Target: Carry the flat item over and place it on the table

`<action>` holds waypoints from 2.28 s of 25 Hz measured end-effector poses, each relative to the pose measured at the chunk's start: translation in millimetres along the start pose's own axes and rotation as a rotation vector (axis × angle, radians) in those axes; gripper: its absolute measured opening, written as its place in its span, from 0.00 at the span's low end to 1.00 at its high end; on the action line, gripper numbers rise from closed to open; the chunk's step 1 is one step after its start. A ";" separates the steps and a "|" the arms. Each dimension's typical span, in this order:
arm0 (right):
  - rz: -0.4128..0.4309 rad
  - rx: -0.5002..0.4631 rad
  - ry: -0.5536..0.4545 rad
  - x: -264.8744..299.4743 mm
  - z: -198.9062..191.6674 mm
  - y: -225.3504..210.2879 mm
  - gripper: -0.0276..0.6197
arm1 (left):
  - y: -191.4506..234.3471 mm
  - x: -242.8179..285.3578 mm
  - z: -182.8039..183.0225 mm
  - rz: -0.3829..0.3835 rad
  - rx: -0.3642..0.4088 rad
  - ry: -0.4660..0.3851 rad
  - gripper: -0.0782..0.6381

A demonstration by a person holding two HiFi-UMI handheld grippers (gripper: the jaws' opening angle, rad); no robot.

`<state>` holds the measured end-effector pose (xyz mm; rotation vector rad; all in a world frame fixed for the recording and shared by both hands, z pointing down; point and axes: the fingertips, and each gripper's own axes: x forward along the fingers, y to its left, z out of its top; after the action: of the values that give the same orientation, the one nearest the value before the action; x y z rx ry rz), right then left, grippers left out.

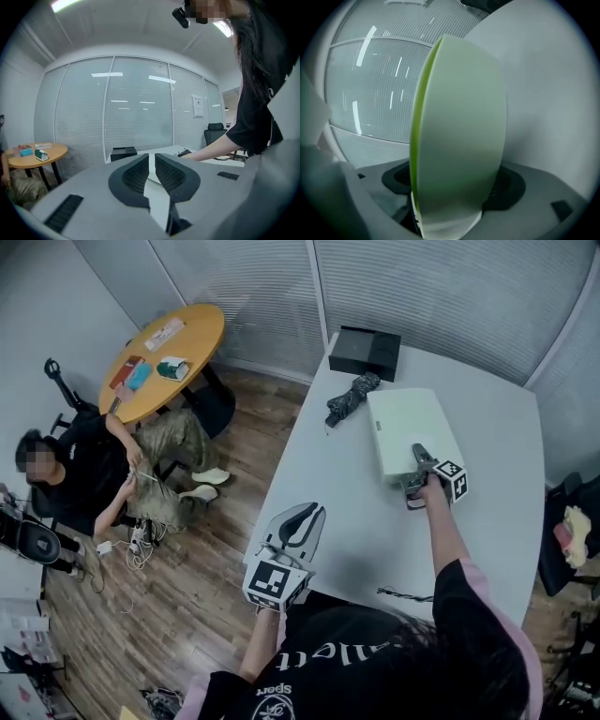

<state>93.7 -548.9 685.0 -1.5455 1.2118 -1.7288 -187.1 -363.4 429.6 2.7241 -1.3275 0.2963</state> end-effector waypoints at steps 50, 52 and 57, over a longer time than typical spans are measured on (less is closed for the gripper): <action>0.307 -0.586 0.292 -177.6 -85.7 77.2 0.69 | -59.7 16.4 1.0 -0.125 -0.025 -0.013 0.19; 0.347 -0.697 0.269 -199.0 -84.6 84.9 0.69 | -70.2 18.4 -1.4 -0.136 -0.026 -0.003 0.19; 0.442 -0.818 0.232 -248.9 -85.5 86.7 0.69 | -101.3 22.4 -6.7 -0.162 -0.022 0.017 0.19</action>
<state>49.5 -356.3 490.8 -1.3130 2.3715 -1.1842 -94.7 -317.1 440.8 2.7821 -1.0903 0.2882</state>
